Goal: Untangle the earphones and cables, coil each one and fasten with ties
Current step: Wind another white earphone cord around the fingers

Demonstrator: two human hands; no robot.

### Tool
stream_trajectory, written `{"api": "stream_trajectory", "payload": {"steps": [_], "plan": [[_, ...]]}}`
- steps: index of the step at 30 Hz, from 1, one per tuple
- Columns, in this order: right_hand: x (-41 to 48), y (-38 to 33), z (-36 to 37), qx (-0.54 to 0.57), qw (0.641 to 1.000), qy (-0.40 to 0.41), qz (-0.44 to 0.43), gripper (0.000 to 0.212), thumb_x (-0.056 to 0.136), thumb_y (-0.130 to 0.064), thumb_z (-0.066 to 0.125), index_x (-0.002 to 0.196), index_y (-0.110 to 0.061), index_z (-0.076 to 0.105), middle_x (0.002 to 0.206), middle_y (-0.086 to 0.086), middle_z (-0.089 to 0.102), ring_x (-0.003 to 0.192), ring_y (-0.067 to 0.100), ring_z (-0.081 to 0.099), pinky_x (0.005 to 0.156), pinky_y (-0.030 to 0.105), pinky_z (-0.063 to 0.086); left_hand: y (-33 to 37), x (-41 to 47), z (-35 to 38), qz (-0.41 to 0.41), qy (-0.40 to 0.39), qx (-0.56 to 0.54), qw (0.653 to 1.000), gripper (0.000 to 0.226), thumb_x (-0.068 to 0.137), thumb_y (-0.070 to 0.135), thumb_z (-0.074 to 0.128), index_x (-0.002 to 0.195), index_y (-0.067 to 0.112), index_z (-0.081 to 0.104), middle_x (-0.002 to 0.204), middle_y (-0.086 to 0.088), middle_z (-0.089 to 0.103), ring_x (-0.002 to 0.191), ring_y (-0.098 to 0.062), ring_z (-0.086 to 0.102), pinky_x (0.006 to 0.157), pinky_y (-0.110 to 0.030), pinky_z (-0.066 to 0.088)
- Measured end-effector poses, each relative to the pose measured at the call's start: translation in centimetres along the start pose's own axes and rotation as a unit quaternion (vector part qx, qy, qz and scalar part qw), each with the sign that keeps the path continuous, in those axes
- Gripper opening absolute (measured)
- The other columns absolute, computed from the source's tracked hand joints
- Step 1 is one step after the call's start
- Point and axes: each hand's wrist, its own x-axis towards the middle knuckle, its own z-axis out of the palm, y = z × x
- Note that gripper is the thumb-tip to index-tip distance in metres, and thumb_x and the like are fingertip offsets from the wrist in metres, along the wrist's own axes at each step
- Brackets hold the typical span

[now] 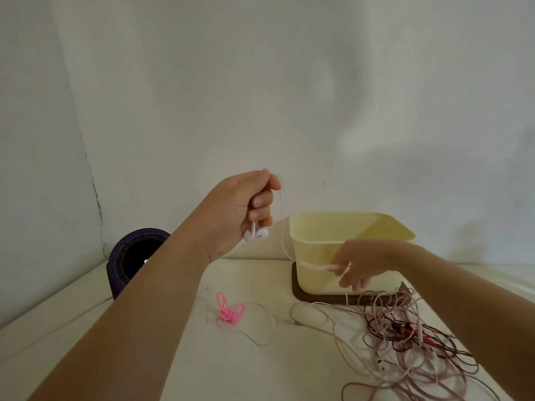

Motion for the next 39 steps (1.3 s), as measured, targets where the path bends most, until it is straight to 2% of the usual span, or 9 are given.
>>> {"api": "stream_trajectory", "payload": {"steps": [2,5,10,13,16,25,31,36,39], "plan": [[-1.3,-1.1,-1.9,-0.007,0.999,0.016,-0.051,0.052,0.086,-0.015,0.067,0.135,-0.015,0.049,0.127,0.002,0.06,0.086,0.009,0.066,0.08,0.021,0.054,-0.7,0.2,-0.2,-0.017,-0.004,0.008,1.0,0.033,0.101,0.024,0.035,0.076,0.015,0.055,0.053,0.008,0.034,0.044,-0.006,0.031,0.053,-0.019,0.044],[-3.4,-3.3,-3.8,0.133,0.97,0.11,-0.169,0.054,0.084,-0.025,0.067,0.135,-0.026,0.049,0.13,-0.012,0.056,0.108,0.001,0.058,0.082,0.01,0.046,-2.1,0.4,-0.3,-0.047,-0.02,-0.007,0.999,0.035,0.1,0.024,0.036,0.074,0.015,0.057,0.053,0.007,0.035,0.043,-0.006,0.033,0.053,-0.02,0.044],[-2.3,-5.6,-2.4,0.352,0.889,0.088,-0.279,0.051,0.081,-0.045,0.063,0.126,-0.02,0.058,0.117,-0.004,0.066,0.111,0.01,0.061,0.103,0.034,0.044,-4.3,0.8,0.3,-0.057,-0.05,-0.083,0.994,0.026,0.088,0.029,0.044,0.07,0.013,0.055,0.052,0.005,0.037,0.044,-0.007,0.037,0.054,-0.022,0.04],[-0.9,-5.6,-1.4,0.399,0.863,0.036,-0.306,0.038,0.085,-0.041,0.059,0.107,-0.011,0.064,0.095,0.004,0.069,0.085,0.021,0.064,0.087,0.034,0.052,-5.2,1.0,-0.2,-0.047,-0.065,-0.134,0.988,0.024,0.081,0.029,0.045,0.067,0.014,0.058,0.051,0.004,0.043,0.045,-0.008,0.044,0.055,-0.023,0.042],[0.1,-5.2,-0.9,0.458,0.838,0.056,-0.29,0.028,0.079,-0.036,0.06,0.087,-0.009,0.064,0.062,0.0,0.051,0.052,0.009,0.041,0.054,0.02,0.042,-6.4,1.2,-1.1,-0.062,-0.058,-0.178,0.98,0.025,0.082,0.028,0.045,0.067,0.013,0.059,0.052,0.002,0.047,0.046,-0.011,0.049,0.053,-0.022,0.049],[4.7,-4.7,0.9,0.543,0.776,0.179,-0.267,0.021,0.075,-0.034,0.059,0.075,-0.013,0.062,0.05,-0.008,0.041,0.045,0.007,0.026,0.044,0.018,0.024,-8.9,1.6,-0.7,-0.11,-0.09,-0.138,0.98,0.026,0.081,0.025,0.046,0.088,0.005,0.059,0.065,-0.004,0.063,0.056,-0.014,0.06,0.067,-0.026,0.055],[6.1,-4.3,1.8,0.478,0.824,0.146,-0.269,0.028,0.08,-0.037,0.067,0.078,-0.009,0.067,0.072,0.013,0.048,0.066,0.025,0.038,0.061,0.031,0.032,-8.5,1.6,0.2,-0.081,0.001,-0.168,0.982,0.028,0.094,0.019,0.037,0.085,0.004,0.059,0.068,-0.005,0.069,0.065,-0.016,0.068,0.064,-0.024,0.052],[5.2,-4.9,3.1,0.331,0.903,0.099,-0.254,0.037,0.096,-0.027,0.052,0.062,-0.023,0.066,0.048,-0.012,0.042,0.046,0.006,0.031,0.05,0.02,0.028,-8.4,1.6,-0.7,-0.072,0.114,-0.267,0.954,0.031,0.1,0.019,0.032,0.087,0.008,0.059,0.072,-0.004,0.072,0.07,-0.015,0.071,0.073,-0.024,0.056],[4.2,-6.2,3.6,0.221,0.936,0.104,-0.252,0.03,0.096,-0.032,0.049,0.079,-0.025,0.072,0.044,-0.014,0.044,0.042,0.004,0.038,0.048,0.013,0.029,-8.7,1.5,-1.4,-0.07,0.176,-0.331,0.925,0.033,0.101,0.019,0.032,0.089,0.008,0.06,0.076,-0.004,0.073,0.072,-0.015,0.072,0.071,-0.024,0.056]]}}
